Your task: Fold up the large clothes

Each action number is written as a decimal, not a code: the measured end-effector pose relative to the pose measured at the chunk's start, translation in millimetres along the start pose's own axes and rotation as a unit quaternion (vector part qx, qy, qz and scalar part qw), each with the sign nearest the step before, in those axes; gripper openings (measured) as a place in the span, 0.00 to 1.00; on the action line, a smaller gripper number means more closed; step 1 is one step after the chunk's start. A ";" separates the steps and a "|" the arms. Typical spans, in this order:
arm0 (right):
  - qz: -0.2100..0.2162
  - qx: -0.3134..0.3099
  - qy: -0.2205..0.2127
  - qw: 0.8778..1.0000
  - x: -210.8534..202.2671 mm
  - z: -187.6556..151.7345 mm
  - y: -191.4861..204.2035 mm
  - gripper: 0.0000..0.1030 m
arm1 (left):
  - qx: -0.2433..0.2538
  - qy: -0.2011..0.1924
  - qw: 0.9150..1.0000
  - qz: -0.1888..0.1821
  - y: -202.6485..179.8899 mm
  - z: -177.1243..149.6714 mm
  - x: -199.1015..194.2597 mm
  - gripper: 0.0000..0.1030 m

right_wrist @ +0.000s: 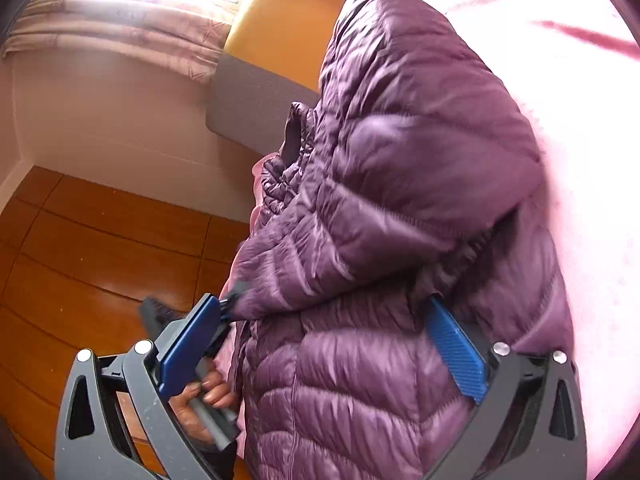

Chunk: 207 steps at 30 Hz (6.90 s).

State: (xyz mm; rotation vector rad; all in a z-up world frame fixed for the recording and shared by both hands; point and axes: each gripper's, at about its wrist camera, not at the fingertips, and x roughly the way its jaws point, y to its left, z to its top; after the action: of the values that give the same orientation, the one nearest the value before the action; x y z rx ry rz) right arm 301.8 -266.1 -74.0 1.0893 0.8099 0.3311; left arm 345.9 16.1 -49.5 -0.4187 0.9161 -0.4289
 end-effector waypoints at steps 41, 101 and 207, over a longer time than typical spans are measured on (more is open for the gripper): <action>-0.379 -0.263 -0.053 0.886 124.4 44.3 7.9 0.84 | 0.078 0.018 0.990 0.119 36.6 -21.0 26.7 0.06; -0.342 -0.309 -0.024 0.887 42.1 -142.3 36.7 0.98 | -0.342 -0.214 0.906 0.127 299.6 -101.1 -270.7 0.11; -0.377 -0.239 -0.065 0.893 74.6 20.0 22.6 0.18 | 0.135 0.023 0.975 0.177 13.5 -41.8 6.3 0.66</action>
State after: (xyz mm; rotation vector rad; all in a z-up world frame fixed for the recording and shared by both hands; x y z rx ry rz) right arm 369.9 -223.7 -80.8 0.2788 0.9069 -0.1993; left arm 317.2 17.3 -83.3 0.0063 0.9398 -0.2311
